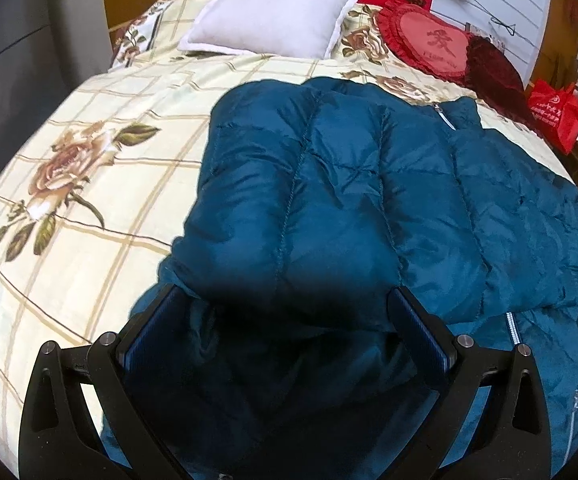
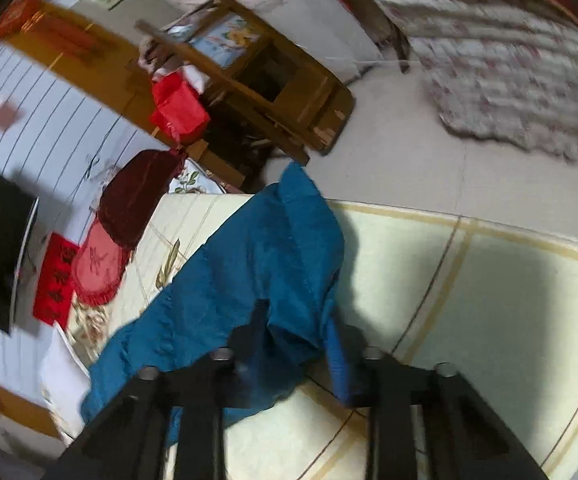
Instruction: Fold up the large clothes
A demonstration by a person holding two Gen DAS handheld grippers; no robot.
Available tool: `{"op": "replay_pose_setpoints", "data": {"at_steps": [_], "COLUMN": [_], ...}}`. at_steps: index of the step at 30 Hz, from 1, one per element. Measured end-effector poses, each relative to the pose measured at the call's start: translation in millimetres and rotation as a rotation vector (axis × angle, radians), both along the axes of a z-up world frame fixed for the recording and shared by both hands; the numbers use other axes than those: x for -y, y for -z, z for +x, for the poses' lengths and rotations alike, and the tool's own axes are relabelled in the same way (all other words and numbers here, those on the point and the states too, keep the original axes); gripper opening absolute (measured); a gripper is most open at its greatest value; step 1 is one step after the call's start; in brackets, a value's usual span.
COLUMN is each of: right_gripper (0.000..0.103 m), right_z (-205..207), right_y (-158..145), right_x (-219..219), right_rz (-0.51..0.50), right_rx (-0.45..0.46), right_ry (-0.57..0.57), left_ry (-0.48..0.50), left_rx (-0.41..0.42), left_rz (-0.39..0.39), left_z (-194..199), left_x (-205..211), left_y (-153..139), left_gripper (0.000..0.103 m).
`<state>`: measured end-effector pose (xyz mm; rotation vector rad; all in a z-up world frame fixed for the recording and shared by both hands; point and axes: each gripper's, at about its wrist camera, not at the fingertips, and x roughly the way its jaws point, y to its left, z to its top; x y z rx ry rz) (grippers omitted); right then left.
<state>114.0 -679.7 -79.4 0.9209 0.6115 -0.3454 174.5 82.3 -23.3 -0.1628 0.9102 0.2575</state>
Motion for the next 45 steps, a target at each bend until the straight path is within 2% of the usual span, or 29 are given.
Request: {"op": "replay_pose_setpoints", "data": {"at_steps": [4, 7, 9, 14, 17, 24, 30, 34, 37, 41, 45], "right_gripper": [0.015, 0.014, 0.014, 0.013, 0.013, 0.013, 0.013, 0.013, 0.013, 0.013, 0.013], "right_z": [1.7, 6.2, 16.1, 43.8, 57.5, 86.4, 104.0, 113.9, 115.0, 116.3, 119.5], "right_y": [-31.5, -61.0, -86.7, -133.3, -144.8, -134.6, -120.3, -106.6, -99.0, -89.9, -69.0], "right_x": [-31.9, -59.1, -89.9, -180.8, -238.4, -356.0, -451.5, -505.7, -538.3, -583.0, -623.4], "right_rz": [-0.219, -0.299, -0.356, -0.398, -0.379, -0.338, -0.301, -0.290, -0.284, -0.282, -0.314], "right_rx": [0.023, 0.058, 0.099, 0.207, 0.269, 0.331, 0.362, 0.354, 0.350, 0.340, 0.282], "right_ry": [-0.048, -0.088, -0.162, -0.348, -0.437, -0.624, -0.781, -0.862, -0.925, -1.008, -1.079], "left_ry": [-0.018, -0.037, -0.043, -0.049, -0.050, -0.073, -0.131, -0.159, -0.158, -0.173, -0.197], "left_rx": [0.020, 0.039, 0.043, 0.018, -0.004, 0.003, -0.009, -0.048, -0.067, -0.067, -0.056], "left_rz": [0.007, 0.006, -0.004, 0.013, 0.018, 0.061, 0.104, 0.228, 0.282, 0.262, 0.205], "left_z": [-2.6, -5.2, -6.0, -5.0, -3.5, -10.1, -10.8, -8.1, -6.4, -7.3, -9.2], "left_x": [-4.9, -10.0, -14.1, -20.9, -26.4, -41.7, -61.1, -63.3, -64.9, -73.1, -81.5], "left_y": [-5.0, -10.4, -12.7, -8.1, -3.4, -10.3, -11.7, -8.7, -6.5, -7.8, -10.6], "left_gripper": [0.102, 0.102, 0.102, 0.102, 0.102, 0.102, 0.102, 0.102, 0.102, 0.102, 0.102]}}
